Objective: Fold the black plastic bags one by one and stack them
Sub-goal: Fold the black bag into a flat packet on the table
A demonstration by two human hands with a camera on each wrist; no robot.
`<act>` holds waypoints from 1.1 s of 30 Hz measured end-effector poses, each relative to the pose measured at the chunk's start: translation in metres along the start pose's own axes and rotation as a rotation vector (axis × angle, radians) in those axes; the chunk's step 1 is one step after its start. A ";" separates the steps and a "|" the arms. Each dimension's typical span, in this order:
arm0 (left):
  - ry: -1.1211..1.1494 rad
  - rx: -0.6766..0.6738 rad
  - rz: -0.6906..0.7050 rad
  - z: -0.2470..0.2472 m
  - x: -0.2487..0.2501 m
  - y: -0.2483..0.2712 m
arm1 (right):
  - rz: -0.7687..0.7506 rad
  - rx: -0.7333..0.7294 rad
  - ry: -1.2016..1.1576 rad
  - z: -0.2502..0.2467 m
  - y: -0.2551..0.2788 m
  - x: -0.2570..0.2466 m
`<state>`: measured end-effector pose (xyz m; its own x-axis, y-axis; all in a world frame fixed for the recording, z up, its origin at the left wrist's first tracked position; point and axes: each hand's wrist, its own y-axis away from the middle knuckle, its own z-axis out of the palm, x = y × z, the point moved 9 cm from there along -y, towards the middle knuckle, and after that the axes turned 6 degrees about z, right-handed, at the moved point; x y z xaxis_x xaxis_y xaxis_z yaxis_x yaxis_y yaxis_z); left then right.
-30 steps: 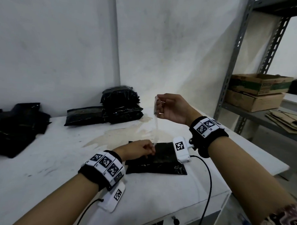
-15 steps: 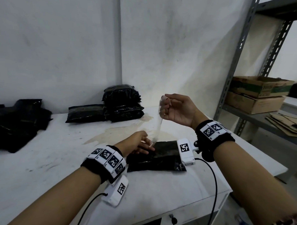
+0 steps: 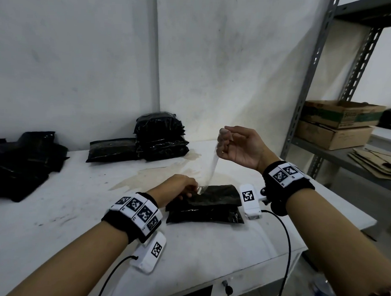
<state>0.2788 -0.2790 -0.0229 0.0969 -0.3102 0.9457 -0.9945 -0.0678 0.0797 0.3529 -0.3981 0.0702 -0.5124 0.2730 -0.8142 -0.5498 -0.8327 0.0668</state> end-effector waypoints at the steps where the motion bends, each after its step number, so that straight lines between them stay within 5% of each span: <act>1: 0.055 0.019 0.000 -0.004 -0.001 0.000 | 0.002 0.008 0.008 -0.003 0.002 -0.001; 9: 0.407 0.181 0.059 -0.055 0.005 0.007 | 0.039 0.201 0.216 -0.039 0.023 -0.005; 20: 0.293 0.214 0.012 -0.080 -0.017 0.017 | 0.401 0.414 0.855 -0.089 0.042 0.029; 33: 0.217 0.143 -0.149 -0.066 -0.028 0.030 | 0.502 0.484 0.803 -0.105 0.057 0.038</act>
<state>0.2439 -0.2097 -0.0261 0.2155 -0.0783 0.9734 -0.9529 -0.2346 0.1921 0.3710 -0.4858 -0.0174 -0.2646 -0.5939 -0.7598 -0.6909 -0.4329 0.5790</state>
